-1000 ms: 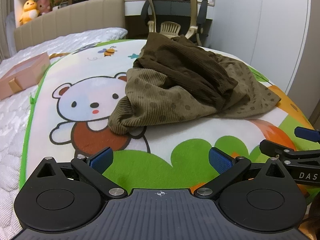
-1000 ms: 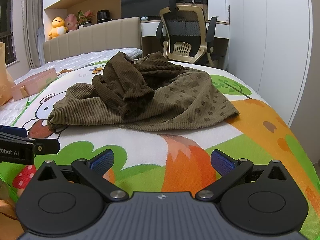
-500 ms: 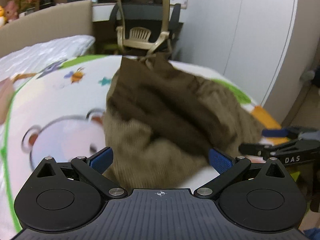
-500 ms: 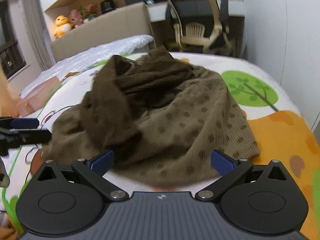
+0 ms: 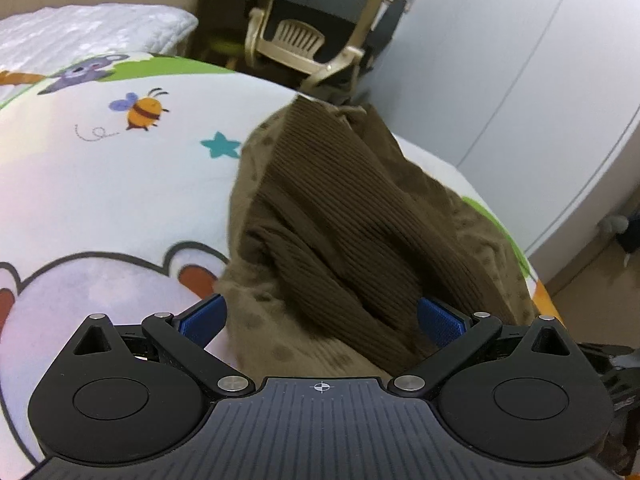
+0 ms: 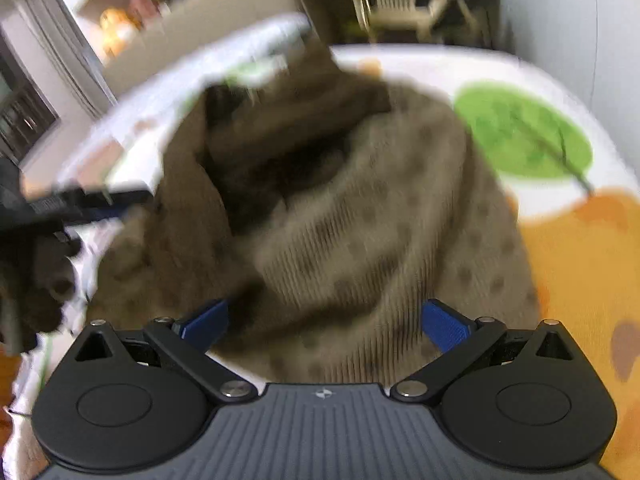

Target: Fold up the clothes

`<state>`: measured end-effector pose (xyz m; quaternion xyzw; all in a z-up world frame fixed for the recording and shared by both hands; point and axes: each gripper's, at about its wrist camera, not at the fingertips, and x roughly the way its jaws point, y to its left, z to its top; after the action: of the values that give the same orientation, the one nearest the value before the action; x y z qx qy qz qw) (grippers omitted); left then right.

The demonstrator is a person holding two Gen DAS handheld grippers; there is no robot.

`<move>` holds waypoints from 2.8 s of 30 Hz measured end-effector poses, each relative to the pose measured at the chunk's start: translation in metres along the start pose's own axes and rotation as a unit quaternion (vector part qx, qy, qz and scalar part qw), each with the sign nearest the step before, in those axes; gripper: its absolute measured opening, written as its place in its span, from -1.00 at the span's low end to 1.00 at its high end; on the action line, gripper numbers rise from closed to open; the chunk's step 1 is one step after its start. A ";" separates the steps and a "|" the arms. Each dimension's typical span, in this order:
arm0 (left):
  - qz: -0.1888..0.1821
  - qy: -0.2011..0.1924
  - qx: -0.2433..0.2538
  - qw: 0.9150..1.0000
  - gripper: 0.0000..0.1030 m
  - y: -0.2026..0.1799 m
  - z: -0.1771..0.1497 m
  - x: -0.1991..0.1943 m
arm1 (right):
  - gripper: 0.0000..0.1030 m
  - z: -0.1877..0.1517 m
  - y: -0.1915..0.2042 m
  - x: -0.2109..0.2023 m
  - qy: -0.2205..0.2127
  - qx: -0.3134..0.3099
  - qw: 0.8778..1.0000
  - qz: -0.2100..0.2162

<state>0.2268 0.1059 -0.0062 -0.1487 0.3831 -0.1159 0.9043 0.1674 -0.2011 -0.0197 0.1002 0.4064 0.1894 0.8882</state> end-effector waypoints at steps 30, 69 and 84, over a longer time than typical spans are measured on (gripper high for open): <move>0.001 0.008 0.021 1.000 0.31 0.013 -0.005 0.031 | 0.32 0.077 -0.047 0.107 -0.054 -0.059 0.994 -0.078; 0.049 -0.070 0.084 0.993 -0.83 0.008 -0.018 -0.082 | 0.16 -0.074 0.105 -0.047 -0.070 -0.383 0.921 0.016; 0.162 -0.136 -0.044 0.976 -0.85 0.136 0.031 -0.088 | -0.86 0.072 0.114 0.015 -0.213 -0.356 0.903 -0.108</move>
<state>0.2032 0.2663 0.0235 -0.1389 0.2798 0.0700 0.9474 0.2020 -0.0933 0.0545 -0.2293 0.1213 0.1990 0.9451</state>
